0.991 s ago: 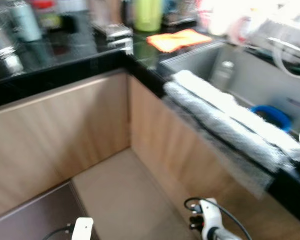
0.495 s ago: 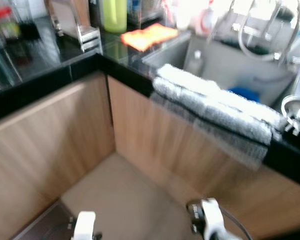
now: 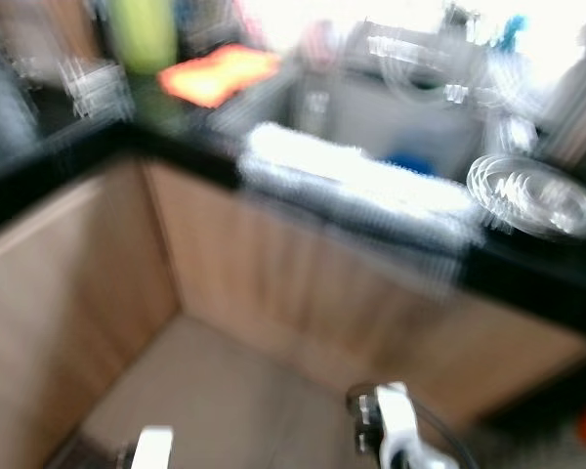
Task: Kitchen organization
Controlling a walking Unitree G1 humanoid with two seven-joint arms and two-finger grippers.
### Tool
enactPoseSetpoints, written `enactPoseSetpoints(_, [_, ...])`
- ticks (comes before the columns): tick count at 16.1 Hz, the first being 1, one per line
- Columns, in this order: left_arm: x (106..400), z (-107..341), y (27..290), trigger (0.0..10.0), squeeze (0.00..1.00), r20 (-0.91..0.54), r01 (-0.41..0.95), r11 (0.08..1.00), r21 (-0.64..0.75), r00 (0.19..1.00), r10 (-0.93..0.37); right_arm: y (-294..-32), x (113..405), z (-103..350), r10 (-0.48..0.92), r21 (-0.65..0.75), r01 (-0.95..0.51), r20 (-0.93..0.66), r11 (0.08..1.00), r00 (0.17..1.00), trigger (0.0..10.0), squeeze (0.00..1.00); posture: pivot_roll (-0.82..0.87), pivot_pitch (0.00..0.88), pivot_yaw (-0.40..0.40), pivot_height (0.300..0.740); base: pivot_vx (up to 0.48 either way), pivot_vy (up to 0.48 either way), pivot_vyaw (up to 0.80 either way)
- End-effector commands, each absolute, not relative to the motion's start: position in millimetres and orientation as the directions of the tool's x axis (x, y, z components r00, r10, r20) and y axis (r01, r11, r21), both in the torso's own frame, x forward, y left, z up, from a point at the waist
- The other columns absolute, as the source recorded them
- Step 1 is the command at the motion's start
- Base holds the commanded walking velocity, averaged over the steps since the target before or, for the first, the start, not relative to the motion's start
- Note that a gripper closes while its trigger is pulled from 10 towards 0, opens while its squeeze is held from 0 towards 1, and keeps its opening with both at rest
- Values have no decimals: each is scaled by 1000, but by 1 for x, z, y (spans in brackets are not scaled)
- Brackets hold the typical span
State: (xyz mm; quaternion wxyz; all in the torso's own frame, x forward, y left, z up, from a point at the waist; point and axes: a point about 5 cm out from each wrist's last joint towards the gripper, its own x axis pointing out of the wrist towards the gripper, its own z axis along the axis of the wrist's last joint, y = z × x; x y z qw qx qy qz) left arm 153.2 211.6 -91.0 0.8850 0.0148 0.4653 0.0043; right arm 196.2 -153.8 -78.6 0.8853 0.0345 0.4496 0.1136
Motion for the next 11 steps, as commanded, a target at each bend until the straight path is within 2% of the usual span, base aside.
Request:
enactPoseSetpoints(1, [154,-92,206,10000,0,-826,25,1000,16,563,-1,-164,193,-80,202,140,-152,-799,978,566,10000,0,29,18,-27,740,0,0,-663])
enactPoseSetpoints(11, [154,-92,207,10000,0,-825,38,999,9,564,-14,-164,191,-81,199,140,-147,-801,979,565,10000,0,30,8,-24,740,0,0,-665])
